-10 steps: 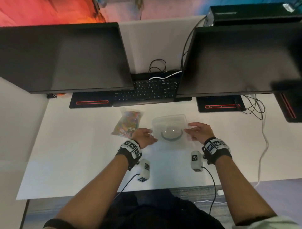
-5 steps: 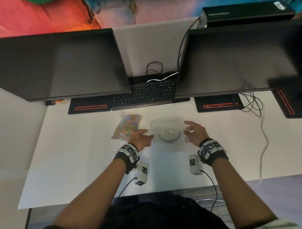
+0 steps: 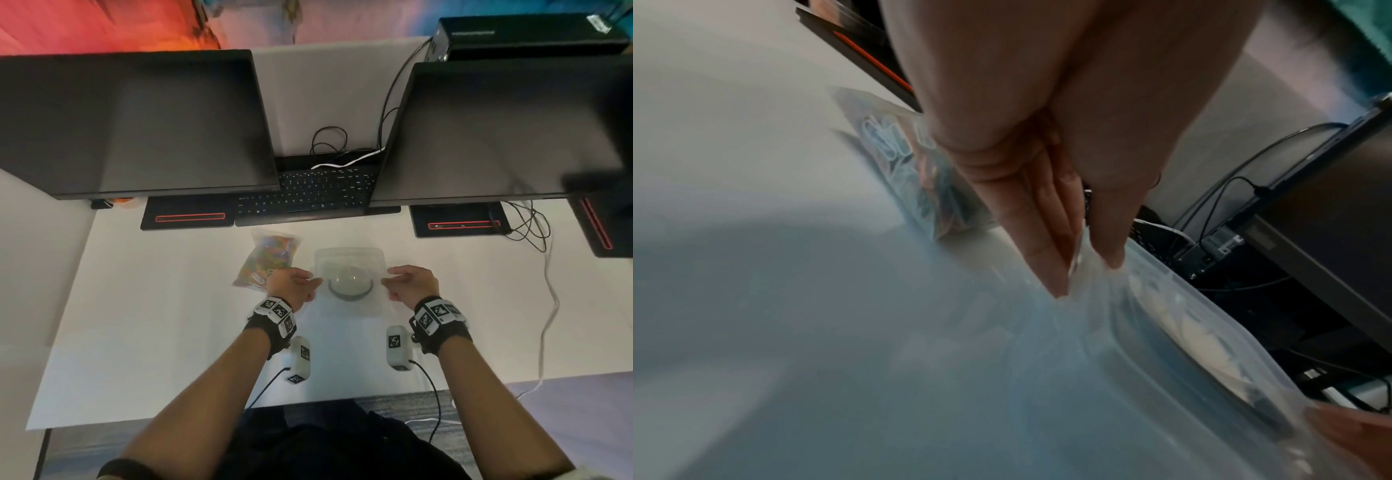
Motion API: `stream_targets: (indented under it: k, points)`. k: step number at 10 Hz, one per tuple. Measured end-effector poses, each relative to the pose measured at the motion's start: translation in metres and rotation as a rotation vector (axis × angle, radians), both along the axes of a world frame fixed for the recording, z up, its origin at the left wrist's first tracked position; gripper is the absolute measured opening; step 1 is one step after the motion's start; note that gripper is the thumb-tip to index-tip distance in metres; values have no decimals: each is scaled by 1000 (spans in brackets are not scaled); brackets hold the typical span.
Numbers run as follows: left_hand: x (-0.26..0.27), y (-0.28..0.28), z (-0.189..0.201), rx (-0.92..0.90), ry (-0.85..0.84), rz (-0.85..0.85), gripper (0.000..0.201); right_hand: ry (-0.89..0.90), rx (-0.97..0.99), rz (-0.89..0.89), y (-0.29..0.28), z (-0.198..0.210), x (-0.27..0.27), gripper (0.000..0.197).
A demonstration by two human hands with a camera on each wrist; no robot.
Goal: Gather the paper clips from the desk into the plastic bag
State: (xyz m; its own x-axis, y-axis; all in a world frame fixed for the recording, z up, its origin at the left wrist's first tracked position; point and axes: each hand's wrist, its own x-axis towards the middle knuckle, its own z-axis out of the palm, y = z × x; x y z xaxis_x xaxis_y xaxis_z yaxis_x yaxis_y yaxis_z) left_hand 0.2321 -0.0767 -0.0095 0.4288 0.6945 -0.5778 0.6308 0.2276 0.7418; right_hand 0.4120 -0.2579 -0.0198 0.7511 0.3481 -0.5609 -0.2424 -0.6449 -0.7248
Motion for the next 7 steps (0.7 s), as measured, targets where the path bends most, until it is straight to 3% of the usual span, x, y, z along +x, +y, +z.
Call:
stream_targets:
  k: [2,3,5,6,7]
  points:
    - [6,-4,1,308,142,-221,21,-132,-84,35,7,8,0,20]
    - [8,-5,2,376,189,-296,28,-216,-141,82,10,8,-5,21]
    - [6,0,5,326,149,-298,22,-428,-463,451,21,32,-11,18]
    - [0,8,6,323,160,-374,29,-432,-629,695,36,56,3,31]
    - [-25,18,2,340,230,-467,43,-407,-537,810,56,98,25,41]
